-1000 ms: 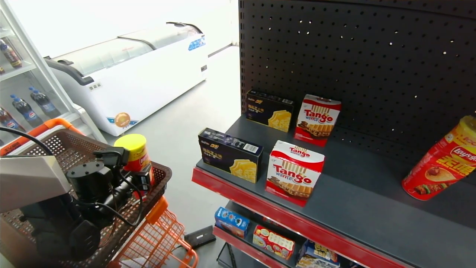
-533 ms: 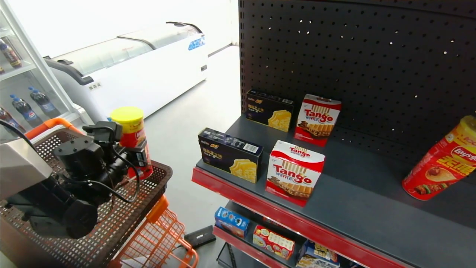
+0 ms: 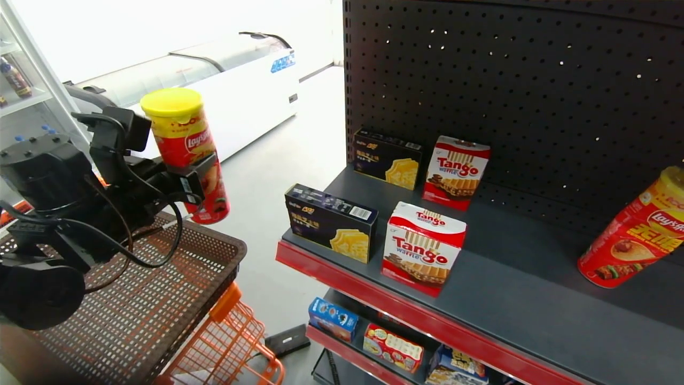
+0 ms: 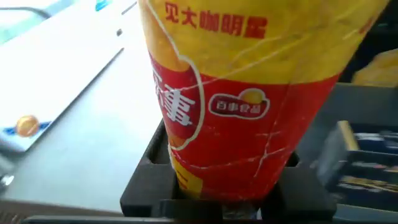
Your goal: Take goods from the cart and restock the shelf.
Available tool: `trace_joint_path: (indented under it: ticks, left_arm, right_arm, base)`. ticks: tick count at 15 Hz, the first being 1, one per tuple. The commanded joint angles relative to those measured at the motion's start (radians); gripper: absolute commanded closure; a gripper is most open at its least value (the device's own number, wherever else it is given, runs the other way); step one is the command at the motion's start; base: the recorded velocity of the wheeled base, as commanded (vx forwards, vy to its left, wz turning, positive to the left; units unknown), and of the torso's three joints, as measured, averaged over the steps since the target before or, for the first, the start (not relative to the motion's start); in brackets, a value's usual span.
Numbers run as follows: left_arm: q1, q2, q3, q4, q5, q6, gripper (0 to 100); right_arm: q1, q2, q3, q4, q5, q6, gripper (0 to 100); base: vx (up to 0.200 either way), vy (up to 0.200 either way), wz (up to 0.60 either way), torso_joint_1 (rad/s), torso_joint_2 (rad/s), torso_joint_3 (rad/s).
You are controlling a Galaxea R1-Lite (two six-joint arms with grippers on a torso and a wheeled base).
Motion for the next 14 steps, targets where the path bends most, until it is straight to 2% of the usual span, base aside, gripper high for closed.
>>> trace_joint_path:
  ticks: [1,3,5,6,10,14]
  left_arm:
    - [-0.053,-0.084,0.013,0.004,-0.078,-0.009,100]
    - [-0.080,-0.098,0.032,0.002,-0.213,-0.040,100]
    - [-0.086,-0.130,0.053,0.018,-0.286,-0.054,100]
    - [-0.109,-0.147,0.056,0.059,-0.303,-0.054,100]
    - [-0.122,-0.246,0.066,0.186,-0.312,-0.054,100]
    - [-0.274,-0.251,0.082,0.194,-0.303,-0.055,100]
  right_arm:
    - [0.000,0.001,0.000,0.000,0.001,0.000,0]
    - [0.000,0.001,0.000,0.000,0.001,0.000,0]
    - [0.000,0.001,0.000,0.000,0.001,0.000,0]
    - [0.000,0.001,0.000,0.000,0.001,0.000,0]
    - [0.000,0.001,0.000,0.000,0.001,0.000,0]
    - [0.000,0.001,0.000,0.000,0.001,0.000,0]
  base:
    - [0.000,0.000,0.00,0.000,0.00,0.000]
    - [0.000,0.000,0.00,0.000,0.00,0.000]
    - [0.000,0.000,0.00,0.000,0.00,0.000]
    - [0.000,0.000,0.00,0.000,0.00,0.000]
    - [0.000,0.000,0.00,0.000,0.00,0.000]
    - [0.000,0.000,0.00,0.000,0.00,0.000]
